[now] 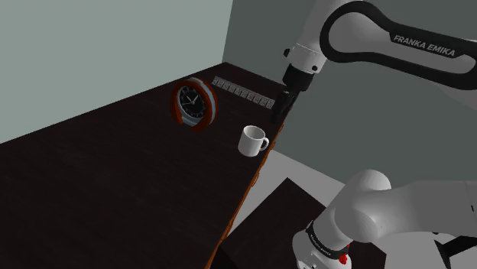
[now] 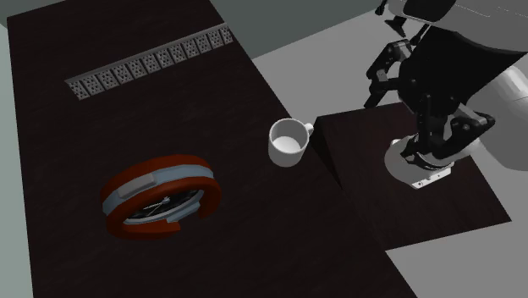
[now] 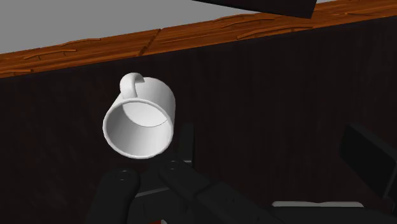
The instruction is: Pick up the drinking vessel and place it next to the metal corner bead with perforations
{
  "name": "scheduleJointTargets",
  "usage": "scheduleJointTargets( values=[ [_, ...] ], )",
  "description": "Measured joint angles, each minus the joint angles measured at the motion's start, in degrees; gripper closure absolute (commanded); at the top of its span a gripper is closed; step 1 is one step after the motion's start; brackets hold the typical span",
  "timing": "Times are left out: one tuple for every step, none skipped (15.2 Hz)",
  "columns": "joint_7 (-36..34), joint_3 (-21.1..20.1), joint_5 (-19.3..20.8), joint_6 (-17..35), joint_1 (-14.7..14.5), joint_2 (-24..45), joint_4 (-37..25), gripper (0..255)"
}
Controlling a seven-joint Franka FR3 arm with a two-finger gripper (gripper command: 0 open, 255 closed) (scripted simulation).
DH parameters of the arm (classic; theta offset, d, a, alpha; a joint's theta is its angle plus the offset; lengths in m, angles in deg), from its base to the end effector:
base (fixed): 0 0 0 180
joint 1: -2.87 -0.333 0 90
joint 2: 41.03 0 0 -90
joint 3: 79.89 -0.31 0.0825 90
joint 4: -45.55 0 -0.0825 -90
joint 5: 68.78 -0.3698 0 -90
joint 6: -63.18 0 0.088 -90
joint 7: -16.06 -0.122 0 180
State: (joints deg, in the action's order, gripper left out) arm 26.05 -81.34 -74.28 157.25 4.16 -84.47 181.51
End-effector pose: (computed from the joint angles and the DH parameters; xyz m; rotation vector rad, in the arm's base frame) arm 0.3112 0.0138 0.5617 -3.0550 -0.2525 -0.0518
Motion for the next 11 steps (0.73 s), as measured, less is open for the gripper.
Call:
scheduleJointTargets(
  values=[
    [0.00,0.00,0.00,0.00,0.00,0.00,0.00,0],
    [0.29,0.05,0.19,0.99,0.05,0.47,0.59,0],
    [0.78,0.22,0.52,2.24,0.16,1.05,1.32,0],
    [1.11,0.18,0.75,3.94,0.19,1.75,2.39,0],
    [1.67,0.34,1.14,5.76,0.32,3.20,2.82,0],
    [2.17,0.45,1.48,7.78,0.43,4.86,3.26,0],
    [2.86,0.75,1.94,9.38,0.64,5.60,4.15,0],
    [3.34,0.88,2.30,11.22,0.76,6.79,4.85,0],
    [3.59,0.82,2.57,13.07,0.79,8.03,5.47,0],
    [4.31,1.16,3.07,14.81,1.04,10.03,5.22,0],
    [4.73,1.28,3.43,16.75,1.18,11.16,6.07,0]
  ],
)
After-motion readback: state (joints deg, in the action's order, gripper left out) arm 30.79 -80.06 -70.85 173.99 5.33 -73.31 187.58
